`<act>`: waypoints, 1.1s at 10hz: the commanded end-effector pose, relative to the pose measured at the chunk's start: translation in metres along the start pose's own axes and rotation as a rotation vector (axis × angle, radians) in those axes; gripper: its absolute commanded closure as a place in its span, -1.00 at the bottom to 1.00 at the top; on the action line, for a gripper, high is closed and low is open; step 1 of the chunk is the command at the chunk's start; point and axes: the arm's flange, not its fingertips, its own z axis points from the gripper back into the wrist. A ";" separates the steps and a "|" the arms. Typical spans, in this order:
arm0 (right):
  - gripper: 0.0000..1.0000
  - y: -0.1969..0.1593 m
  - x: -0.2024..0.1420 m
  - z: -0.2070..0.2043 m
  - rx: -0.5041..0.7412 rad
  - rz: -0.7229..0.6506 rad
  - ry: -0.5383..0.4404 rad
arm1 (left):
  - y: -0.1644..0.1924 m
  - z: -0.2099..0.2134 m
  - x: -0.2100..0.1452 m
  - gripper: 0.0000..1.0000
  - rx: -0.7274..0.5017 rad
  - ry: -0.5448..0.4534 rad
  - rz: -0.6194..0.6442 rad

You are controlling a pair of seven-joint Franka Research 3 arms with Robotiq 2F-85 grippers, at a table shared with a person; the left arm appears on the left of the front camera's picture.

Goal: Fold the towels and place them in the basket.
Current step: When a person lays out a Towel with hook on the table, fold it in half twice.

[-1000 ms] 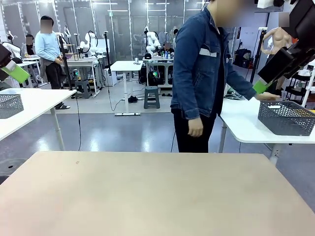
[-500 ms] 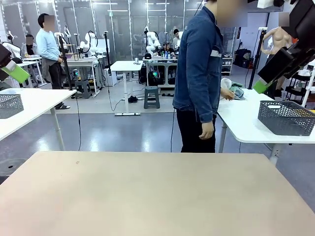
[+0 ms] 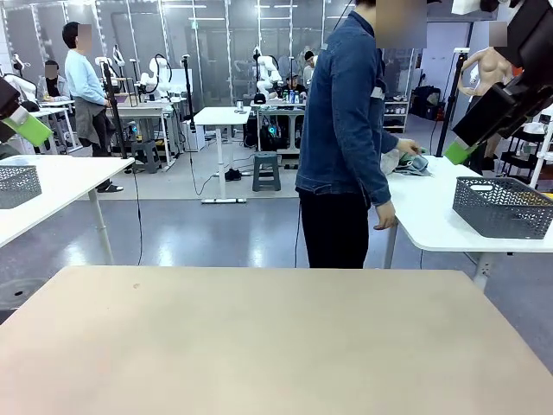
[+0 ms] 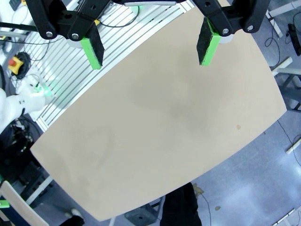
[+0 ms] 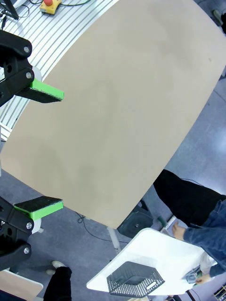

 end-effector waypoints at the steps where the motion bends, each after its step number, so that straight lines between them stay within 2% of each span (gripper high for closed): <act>1: -1.00 -0.001 -0.001 0.001 -0.002 -0.003 -0.007 | -0.001 0.002 -0.001 -1.00 -0.006 -0.004 -0.012; 11: -1.00 -0.001 -0.001 0.001 -0.002 -0.003 -0.007 | -0.001 0.002 -0.001 -1.00 -0.006 -0.004 -0.012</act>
